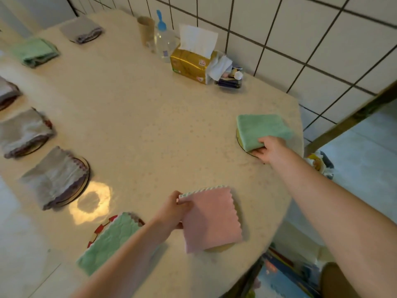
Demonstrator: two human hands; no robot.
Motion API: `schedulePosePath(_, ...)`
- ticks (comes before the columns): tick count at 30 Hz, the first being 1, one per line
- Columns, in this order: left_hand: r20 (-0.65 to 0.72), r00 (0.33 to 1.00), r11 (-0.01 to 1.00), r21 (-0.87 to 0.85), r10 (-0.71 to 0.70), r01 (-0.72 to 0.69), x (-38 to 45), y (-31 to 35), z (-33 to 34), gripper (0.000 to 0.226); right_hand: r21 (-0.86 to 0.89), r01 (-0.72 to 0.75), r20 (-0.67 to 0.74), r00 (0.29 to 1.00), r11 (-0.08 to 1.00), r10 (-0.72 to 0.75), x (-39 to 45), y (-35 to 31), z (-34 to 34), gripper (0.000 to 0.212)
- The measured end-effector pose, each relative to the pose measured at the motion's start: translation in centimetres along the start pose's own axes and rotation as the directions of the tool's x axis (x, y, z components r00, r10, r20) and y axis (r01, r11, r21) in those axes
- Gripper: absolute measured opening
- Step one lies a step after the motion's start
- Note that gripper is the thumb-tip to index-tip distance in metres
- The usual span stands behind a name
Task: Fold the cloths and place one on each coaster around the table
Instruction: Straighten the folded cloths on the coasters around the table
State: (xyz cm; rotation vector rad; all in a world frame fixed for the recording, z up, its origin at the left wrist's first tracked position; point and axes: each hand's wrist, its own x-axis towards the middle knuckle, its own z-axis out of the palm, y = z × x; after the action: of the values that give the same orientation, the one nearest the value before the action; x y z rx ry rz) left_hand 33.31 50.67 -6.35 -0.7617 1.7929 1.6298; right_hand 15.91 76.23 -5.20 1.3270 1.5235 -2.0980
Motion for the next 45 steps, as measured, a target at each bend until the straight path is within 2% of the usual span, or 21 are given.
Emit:
schedulePosePath(6, 0.046, 0.999, 0.932, -0.361, -0.020, 0.035, -1.0, -1.2, 0.5, 0.009, -0.074, 0.119, 0.127, 0.986, 0.990, -0.109, 0.6, -0.7, -1.6, 0.053)
schedulePosePath(9, 0.050, 0.998, 0.892, -0.450, -0.023, 0.043, -1.0, -2.0, 0.5, 0.011, -0.149, 0.108, 0.142, 0.986, 0.983, -0.087, 1.1, -1.2, -2.9, 0.053)
schedulePosePath(12, -0.018, 0.998, 0.924, -0.380, -0.060, 0.048, -1.1, -2.9, 0.6, 0.021, -0.226, 0.057, 0.104, 0.994, 0.972, -0.034, 1.0, -1.6, -3.7, 0.047)
schedulePosePath(15, -0.051, 0.997, 0.948, -0.316, -0.060, 0.041, -1.3, -3.1, 0.9, 0.031, -0.224, 0.010, 0.110, 0.994, 0.975, 0.015, 0.7, -1.5, -3.7, 0.038)
schedulePosePath(19, -0.078, 0.996, 0.971, -0.239, -0.045, 0.025, -1.2, -3.2, 1.0, 0.035, -0.185, 0.099, 0.086, 0.993, 0.978, -0.084, 1.0, -1.7, -3.2, 0.040)
schedulePosePath(22, -0.070, 0.996, 0.961, -0.273, -0.062, 0.041, -1.1, -3.4, 1.0, 0.038, -0.164, 0.194, 0.146, 0.974, 0.967, -0.170, 1.2, -2.3, -3.0, 0.040)
schedulePosePath(26, -0.068, 0.996, 0.960, -0.276, -0.059, 0.038, -1.4, -3.8, 1.2, 0.037, -0.218, 0.161, 0.158, 0.979, 0.962, -0.128, 1.9, -2.0, -3.5, 0.041)
schedulePosePath(30, -0.121, 0.992, 0.990, -0.143, -0.022, 0.004, -1.6, -3.8, 1.2, 0.035, -0.234, 0.092, 0.126, 0.990, 0.968, -0.064, 2.7, -1.7, -3.6, 0.041)
schedulePosePath(36, -0.173, 0.985, 1.000, -0.011, 0.019, -0.022, -2.0, -3.5, 1.4, 0.048, -0.264, 0.227, 0.164, 0.968, 0.937, -0.189, 2.7, -2.0, -3.6, 0.039)
schedulePosePath(38, -0.199, 0.979, 0.999, 0.040, 0.038, -0.030, -2.1, -3.4, 1.5, 0.055, -0.236, 0.226, 0.163, 0.968, 0.945, -0.191, 2.8, -1.7, -3.8, 0.038)
schedulePosePath(41, -0.253, 0.964, 0.990, 0.130, 0.085, -0.053, -2.3, -3.5, 1.5, 0.057, -0.211, 0.234, 0.081, 0.972, 0.949, -0.221, 2.6, -1.5, -4.1, 0.042)
schedulePosePath(42, -0.267, 0.958, 0.984, 0.168, 0.103, -0.059, -2.3, -3.6, 1.4, 0.057, -0.321, 0.278, 0.017, 0.957, 0.905, -0.288, 2.4, -1.5, -4.2, 0.048)
schedulePosePath(43, -0.281, 0.952, 0.975, 0.213, 0.120, -0.060, -2.3, -3.7, 1.3, 0.057, -0.476, 0.325, -0.032, 0.922, 0.817, -0.385, 2.3, -1.4, -4.4, 0.057)
schedulePosePath(45, -0.303, 0.940, 0.950, 0.305, 0.156, -0.060, -2.5, -3.6, 1.2, 0.053, -0.700, 0.392, -0.040, 0.813, 0.597, -0.581, 1.7, -1.0, -4.9, 0.070)
